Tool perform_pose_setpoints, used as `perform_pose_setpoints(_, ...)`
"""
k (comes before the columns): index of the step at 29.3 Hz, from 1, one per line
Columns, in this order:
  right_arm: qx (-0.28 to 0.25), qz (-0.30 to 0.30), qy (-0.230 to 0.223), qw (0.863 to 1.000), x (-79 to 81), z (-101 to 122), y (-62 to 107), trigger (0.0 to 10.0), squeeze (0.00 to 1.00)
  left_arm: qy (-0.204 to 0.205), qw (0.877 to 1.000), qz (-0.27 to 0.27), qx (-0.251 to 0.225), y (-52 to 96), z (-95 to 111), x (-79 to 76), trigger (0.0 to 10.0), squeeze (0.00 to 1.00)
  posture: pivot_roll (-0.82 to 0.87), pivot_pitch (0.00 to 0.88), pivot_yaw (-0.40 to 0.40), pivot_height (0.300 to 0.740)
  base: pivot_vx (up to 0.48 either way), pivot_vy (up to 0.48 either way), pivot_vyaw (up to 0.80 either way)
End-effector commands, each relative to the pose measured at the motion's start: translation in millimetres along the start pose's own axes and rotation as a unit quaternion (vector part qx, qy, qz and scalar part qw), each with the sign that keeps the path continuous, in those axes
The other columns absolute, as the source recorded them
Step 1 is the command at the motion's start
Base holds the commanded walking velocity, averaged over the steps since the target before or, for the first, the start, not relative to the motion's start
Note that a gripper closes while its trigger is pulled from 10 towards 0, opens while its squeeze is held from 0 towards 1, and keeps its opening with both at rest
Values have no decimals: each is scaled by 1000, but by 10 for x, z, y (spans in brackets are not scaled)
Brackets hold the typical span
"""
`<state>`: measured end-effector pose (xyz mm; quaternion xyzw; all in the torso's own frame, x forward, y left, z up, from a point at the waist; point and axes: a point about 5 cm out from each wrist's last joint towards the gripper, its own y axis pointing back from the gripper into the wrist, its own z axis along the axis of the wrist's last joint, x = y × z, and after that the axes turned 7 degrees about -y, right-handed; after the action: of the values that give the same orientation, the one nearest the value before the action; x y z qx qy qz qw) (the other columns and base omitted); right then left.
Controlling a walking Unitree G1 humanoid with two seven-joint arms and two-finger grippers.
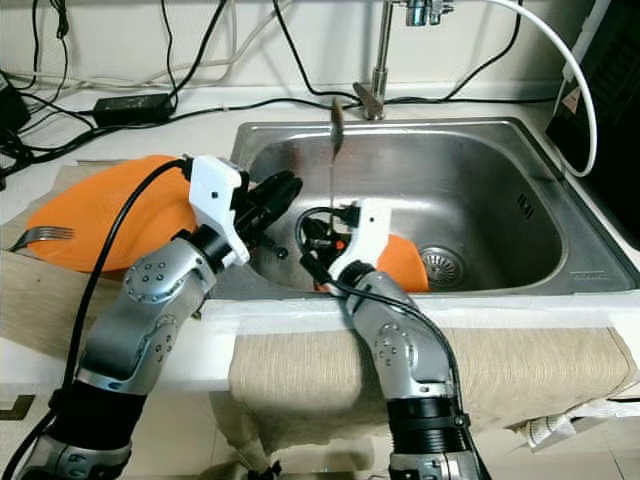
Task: Kitchen organization
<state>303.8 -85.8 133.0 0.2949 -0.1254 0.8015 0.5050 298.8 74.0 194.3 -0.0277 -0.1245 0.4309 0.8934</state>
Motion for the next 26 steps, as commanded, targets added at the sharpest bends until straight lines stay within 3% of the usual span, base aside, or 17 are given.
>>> perform_pose_setpoints(1,1,-10,-2,1000,-36,-21,11,0,0,1,1000,-3,3,7,-9,9,10000,1000,23,0,81,740,0,0,0)
perform_pose_setpoints(26,1,-10,-2,1000,-36,-21,11,0,0,1,1000,-3,3,7,-9,9,10000,1000,23,0,81,740,0,0,0)
